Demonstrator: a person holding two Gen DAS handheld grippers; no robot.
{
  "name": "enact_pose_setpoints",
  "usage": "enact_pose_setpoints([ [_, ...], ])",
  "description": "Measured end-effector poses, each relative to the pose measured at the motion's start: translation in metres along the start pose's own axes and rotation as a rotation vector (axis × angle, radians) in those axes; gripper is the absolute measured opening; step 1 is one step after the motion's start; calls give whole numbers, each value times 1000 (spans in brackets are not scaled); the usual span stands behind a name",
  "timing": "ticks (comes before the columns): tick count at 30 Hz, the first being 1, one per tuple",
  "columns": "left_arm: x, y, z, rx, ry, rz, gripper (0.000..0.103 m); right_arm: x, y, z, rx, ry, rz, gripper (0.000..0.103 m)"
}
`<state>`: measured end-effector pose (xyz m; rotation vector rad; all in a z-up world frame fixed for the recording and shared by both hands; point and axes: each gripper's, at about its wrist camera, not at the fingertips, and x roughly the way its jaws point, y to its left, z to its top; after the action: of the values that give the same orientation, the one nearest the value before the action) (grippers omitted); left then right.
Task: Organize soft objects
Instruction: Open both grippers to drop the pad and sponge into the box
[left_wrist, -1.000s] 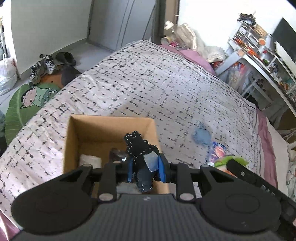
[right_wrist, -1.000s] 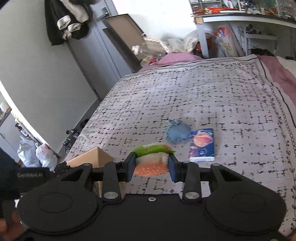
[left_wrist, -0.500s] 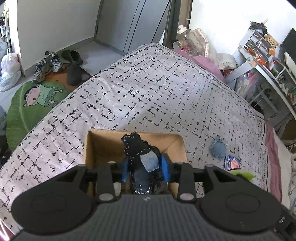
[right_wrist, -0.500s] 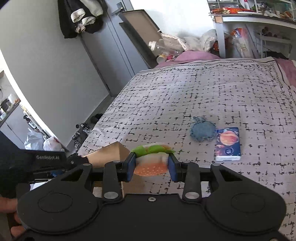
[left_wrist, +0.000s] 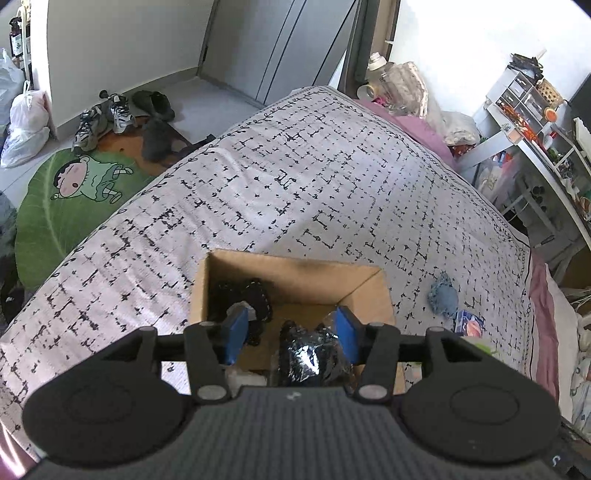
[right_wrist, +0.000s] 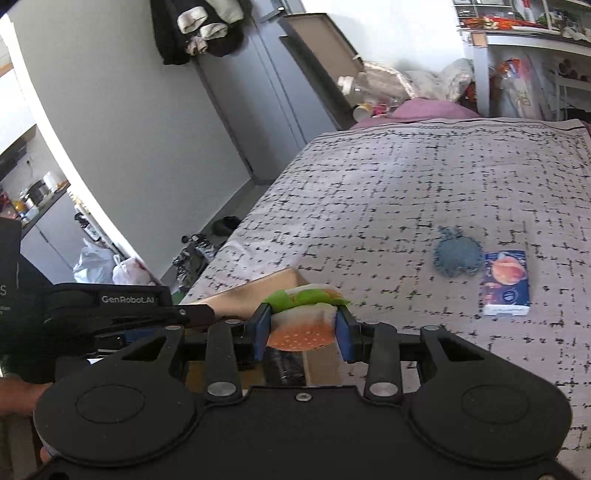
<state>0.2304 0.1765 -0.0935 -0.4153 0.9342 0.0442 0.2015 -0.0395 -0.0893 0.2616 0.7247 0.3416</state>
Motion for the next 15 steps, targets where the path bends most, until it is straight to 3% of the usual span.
enact_pose_setpoints([
  [7, -15, 8, -3, -18, -5, 2, 51, 2, 18, 1, -12, -37, 67, 37],
  [11, -32, 9, 0, -16, -27, 9, 52, 7, 24, 3, -22, 14, 163, 55],
  [15, -48, 9, 0, -12, -50, 18, 58, 3, 19, 5, 4, 32, 114, 61],
])
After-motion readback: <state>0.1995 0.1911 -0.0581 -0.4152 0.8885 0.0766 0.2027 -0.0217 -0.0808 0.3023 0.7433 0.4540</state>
